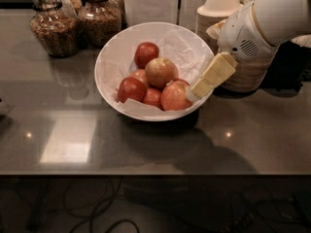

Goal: Pick apple from white bowl

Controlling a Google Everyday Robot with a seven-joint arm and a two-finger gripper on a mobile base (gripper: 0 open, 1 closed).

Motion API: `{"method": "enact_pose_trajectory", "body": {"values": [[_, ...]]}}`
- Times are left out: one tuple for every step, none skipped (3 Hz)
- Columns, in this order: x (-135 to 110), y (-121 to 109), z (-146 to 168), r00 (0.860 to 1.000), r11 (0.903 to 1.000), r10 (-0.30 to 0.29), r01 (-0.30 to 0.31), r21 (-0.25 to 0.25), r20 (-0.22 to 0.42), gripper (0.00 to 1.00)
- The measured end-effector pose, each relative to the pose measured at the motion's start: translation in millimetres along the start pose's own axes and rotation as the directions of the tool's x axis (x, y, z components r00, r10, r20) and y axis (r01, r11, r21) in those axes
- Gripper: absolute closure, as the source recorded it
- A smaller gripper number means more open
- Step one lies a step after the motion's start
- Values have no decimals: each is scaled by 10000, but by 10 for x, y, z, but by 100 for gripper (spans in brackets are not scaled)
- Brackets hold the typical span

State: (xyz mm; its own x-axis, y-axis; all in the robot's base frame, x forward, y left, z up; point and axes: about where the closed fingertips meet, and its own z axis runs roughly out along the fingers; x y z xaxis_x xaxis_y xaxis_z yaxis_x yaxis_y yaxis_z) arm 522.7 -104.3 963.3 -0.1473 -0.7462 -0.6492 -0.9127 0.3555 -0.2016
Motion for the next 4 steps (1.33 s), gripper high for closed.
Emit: {"method": "enact_pose_trajectory", "body": {"values": [[-172,3,183,9995,9997,-181,185,-172,263,0],[-296,-29,327,9982,9991,-310,324,-264,506,2],[-376,-59,451,9977,9988,-335,356,-345,581,4],[-426,-58,543,9977,9985,-333,358,-416,582,12]]}}
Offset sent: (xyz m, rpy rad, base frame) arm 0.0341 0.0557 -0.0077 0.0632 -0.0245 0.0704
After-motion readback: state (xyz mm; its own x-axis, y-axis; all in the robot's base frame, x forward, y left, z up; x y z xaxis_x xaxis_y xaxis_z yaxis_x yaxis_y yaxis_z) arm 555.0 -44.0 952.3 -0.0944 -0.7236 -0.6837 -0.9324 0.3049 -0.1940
